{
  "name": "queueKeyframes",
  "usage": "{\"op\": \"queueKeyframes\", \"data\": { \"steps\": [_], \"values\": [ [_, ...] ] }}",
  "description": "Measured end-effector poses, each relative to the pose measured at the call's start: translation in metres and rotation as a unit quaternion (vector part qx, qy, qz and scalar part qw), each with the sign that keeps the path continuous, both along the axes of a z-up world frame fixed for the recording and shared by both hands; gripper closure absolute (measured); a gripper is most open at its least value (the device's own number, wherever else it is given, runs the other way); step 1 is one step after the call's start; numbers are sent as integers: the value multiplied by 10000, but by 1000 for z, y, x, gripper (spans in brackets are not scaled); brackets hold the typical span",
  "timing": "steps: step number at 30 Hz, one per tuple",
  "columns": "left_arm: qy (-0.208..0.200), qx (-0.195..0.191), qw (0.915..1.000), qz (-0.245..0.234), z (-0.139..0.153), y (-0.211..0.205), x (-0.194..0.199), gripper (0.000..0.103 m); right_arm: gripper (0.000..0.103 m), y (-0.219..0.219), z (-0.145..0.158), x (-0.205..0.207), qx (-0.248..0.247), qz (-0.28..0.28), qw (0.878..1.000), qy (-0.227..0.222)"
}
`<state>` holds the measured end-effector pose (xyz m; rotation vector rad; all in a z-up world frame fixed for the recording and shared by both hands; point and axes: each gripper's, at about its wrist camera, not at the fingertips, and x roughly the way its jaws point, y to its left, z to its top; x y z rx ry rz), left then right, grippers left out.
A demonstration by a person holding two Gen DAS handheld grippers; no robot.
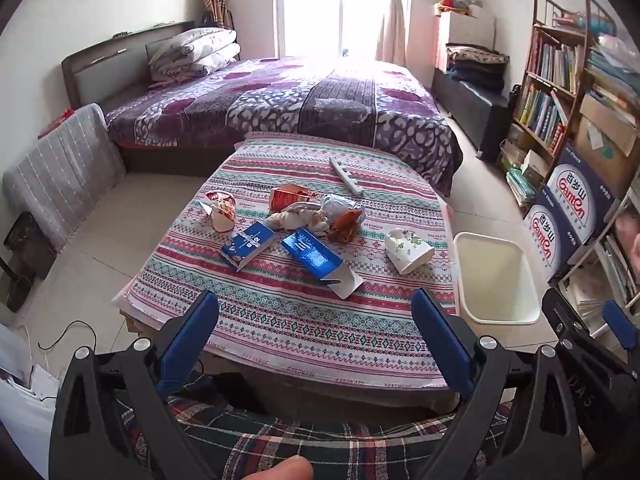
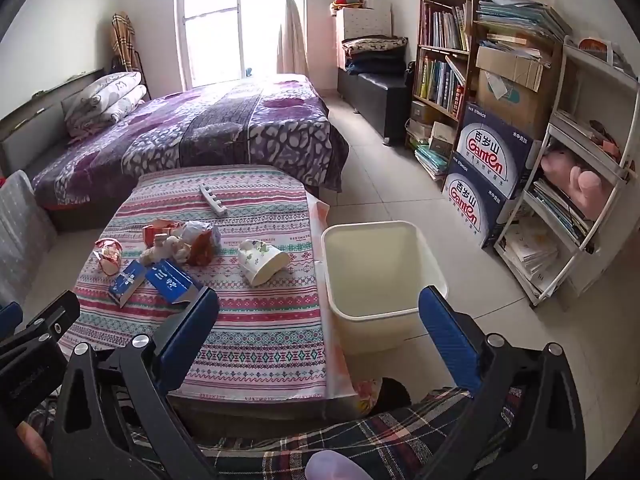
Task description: Collect trash
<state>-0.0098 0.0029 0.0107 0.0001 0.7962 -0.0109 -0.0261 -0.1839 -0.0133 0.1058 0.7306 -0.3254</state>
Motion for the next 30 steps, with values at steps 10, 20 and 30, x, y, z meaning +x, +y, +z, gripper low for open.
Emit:
{"op": "queueKeyframes", "data": {
  "steps": [10,20,30],
  "values": [
    [63,-3,10000,-16,-5,-1,4,9,7,0,-2,1,45,7,10000,9],
    [71,-15,10000,-31,-6,-1,5,9,7,0,-4,1,48,8,10000,14],
    [76,-16,10000,-29,-8,-1,5,9,7,-1,-6,1,60,1,10000,27]
  ]
}}
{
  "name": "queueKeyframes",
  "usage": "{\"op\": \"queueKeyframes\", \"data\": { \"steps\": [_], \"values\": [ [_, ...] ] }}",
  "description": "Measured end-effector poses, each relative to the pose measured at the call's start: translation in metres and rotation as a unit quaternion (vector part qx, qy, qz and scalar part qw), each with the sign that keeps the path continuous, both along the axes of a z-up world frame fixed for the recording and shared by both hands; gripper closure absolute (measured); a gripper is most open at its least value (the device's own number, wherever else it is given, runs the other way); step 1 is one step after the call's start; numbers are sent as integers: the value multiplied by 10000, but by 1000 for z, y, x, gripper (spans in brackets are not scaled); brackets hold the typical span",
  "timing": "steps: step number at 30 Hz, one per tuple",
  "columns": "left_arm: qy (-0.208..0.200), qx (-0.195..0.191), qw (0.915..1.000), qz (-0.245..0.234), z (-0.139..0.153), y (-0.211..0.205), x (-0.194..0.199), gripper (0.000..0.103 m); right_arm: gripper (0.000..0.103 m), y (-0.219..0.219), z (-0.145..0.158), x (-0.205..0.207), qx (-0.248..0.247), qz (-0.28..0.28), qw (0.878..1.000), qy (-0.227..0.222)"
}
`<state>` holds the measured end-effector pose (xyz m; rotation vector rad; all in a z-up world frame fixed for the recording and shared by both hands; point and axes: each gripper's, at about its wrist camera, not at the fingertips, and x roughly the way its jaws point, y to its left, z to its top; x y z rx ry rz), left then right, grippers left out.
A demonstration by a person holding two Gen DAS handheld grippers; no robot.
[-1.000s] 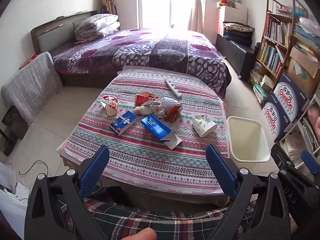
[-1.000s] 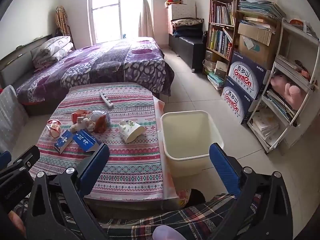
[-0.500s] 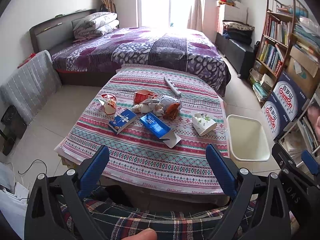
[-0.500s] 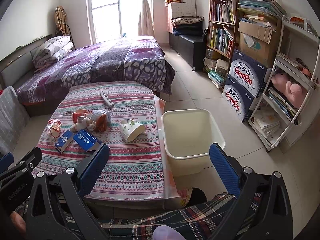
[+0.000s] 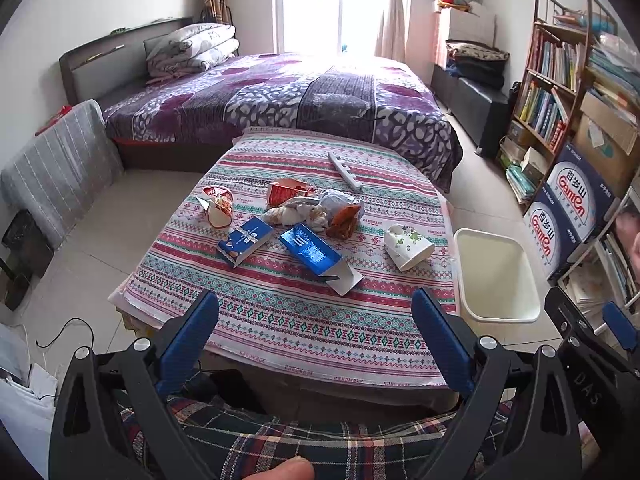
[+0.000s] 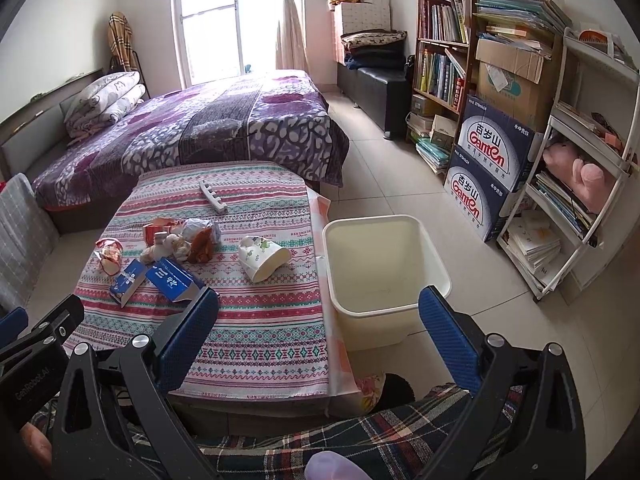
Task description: Collect trash
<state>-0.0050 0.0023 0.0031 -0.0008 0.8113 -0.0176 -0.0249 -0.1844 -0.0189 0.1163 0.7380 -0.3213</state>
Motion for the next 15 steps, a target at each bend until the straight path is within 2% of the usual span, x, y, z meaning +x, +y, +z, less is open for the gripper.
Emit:
{"op": "queueKeyframes", "data": {
  "steps": [15],
  "values": [
    [55,-11,10000,-1,-6,-1,1,9,7,-1,-1,-1,2,-2,10000,12]
  ]
}}
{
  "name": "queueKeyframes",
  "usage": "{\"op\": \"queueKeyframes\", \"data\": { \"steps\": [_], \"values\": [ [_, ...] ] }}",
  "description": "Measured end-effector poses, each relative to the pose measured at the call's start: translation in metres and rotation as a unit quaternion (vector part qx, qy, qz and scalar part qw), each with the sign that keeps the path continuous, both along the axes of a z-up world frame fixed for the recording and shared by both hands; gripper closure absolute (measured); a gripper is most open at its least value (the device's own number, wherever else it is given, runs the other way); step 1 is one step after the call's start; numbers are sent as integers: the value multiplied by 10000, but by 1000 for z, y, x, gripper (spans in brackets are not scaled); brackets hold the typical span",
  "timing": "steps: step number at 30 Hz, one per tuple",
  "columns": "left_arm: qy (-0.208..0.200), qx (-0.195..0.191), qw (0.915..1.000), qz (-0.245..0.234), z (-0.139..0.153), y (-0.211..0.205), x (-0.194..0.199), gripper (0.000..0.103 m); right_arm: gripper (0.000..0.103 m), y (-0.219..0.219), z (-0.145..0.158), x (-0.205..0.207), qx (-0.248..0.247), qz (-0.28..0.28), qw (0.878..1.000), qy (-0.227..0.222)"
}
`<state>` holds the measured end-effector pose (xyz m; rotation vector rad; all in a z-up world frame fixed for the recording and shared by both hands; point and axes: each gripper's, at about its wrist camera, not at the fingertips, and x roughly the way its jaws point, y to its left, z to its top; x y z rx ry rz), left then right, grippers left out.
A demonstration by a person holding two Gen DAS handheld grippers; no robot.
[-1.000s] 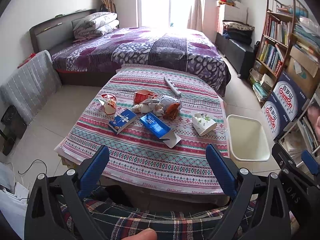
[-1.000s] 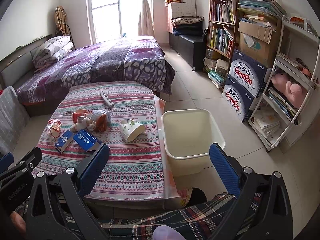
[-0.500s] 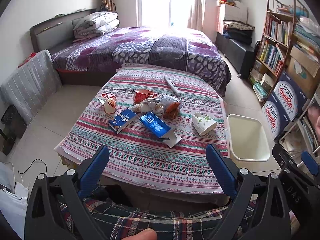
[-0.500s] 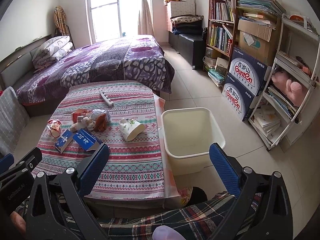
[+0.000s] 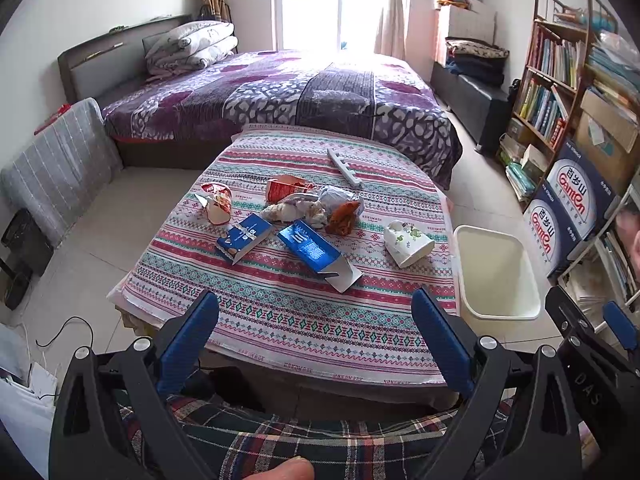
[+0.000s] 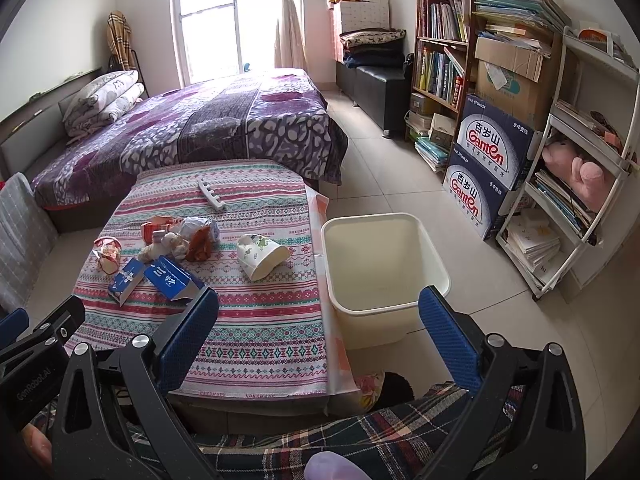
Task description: Collect trash
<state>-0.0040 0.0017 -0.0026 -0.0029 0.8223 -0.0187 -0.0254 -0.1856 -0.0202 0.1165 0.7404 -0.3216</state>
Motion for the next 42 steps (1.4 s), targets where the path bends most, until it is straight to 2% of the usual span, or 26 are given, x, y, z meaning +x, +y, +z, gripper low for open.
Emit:
{"op": "queueKeyframes", "data": {
  "steps": [35,38,42],
  "values": [
    [12,15,10000,-14,-3,0,0,9,7,-3,-3,-2,-16,-14,10000,4],
    [41,56,10000,8,-6,2,11,9,7,-7,-6,3,-12,-11,10000,13],
    [53,108,9997,189,-8,14,46,9,7,-12,-8,29,332,137,9992,176]
  ]
}}
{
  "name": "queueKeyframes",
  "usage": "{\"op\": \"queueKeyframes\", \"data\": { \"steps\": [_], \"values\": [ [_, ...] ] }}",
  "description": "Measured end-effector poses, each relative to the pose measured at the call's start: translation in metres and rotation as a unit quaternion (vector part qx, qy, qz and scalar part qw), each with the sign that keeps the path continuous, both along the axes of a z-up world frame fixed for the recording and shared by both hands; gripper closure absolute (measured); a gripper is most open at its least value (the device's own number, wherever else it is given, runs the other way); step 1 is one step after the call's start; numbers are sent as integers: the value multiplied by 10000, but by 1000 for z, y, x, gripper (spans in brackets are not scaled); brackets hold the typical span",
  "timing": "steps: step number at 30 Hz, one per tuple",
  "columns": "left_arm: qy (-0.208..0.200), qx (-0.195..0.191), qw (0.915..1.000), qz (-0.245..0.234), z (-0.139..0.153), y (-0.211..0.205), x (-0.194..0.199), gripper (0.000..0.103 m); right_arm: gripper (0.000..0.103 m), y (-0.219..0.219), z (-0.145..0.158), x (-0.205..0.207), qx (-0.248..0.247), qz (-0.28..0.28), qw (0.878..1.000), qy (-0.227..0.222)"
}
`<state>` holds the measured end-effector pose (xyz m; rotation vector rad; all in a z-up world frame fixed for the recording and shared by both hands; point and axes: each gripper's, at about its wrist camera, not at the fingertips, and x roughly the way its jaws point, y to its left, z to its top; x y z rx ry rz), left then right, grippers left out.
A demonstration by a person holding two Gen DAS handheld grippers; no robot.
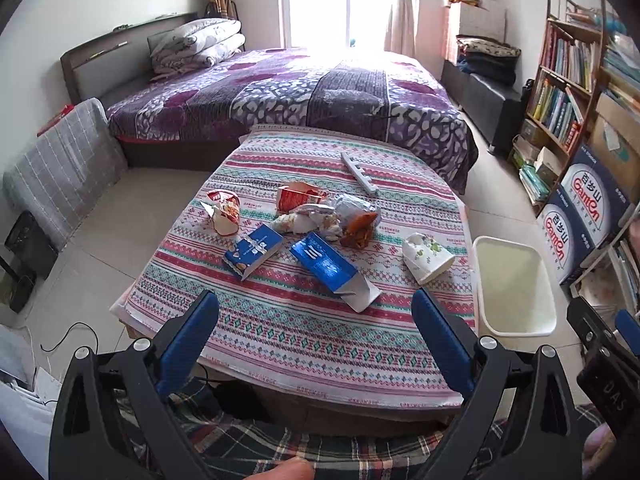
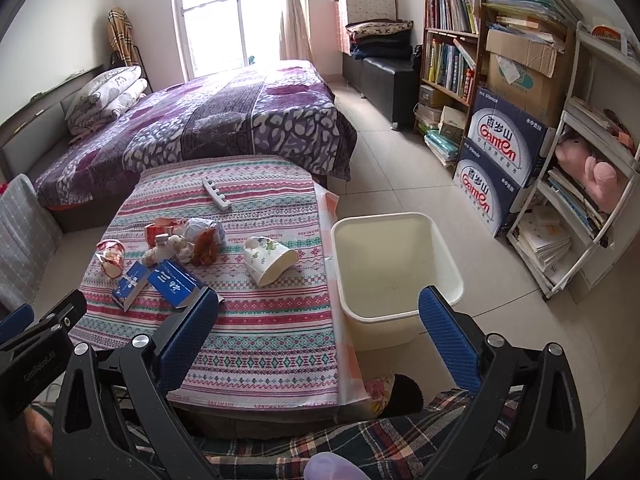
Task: Collect trash
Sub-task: 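Grasp the red noodle cup with the left tool while the right tool grasps the white leaf-print cup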
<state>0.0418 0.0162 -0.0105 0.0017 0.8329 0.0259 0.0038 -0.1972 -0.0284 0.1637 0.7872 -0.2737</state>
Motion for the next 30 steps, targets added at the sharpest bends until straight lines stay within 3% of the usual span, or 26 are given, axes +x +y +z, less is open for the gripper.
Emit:
{"op": "queueKeyframes", "data": {
  "steps": [6,14,18,25,30],
  "values": [
    [256,223,9986,393,-10,33,73,9,7,-11,-20,66,582,97,9970,509],
    [1075,-121,9902,884,-51,108,182,8,7,-17,-71,171,914,328,9840,1495],
    [1667,-512,9795,1007,-83,146,229,7,7,-7,-107,216,840,739,9736,1990],
    [2420,-1141,9502,1596,-151,191,274,7,7,8,-152,260,300,1450,9617,2306],
    [2552,-1028,9463,1699,-178,196,298,7,7,17,-175,276,220,1756,9488,2617]
  ]
}}
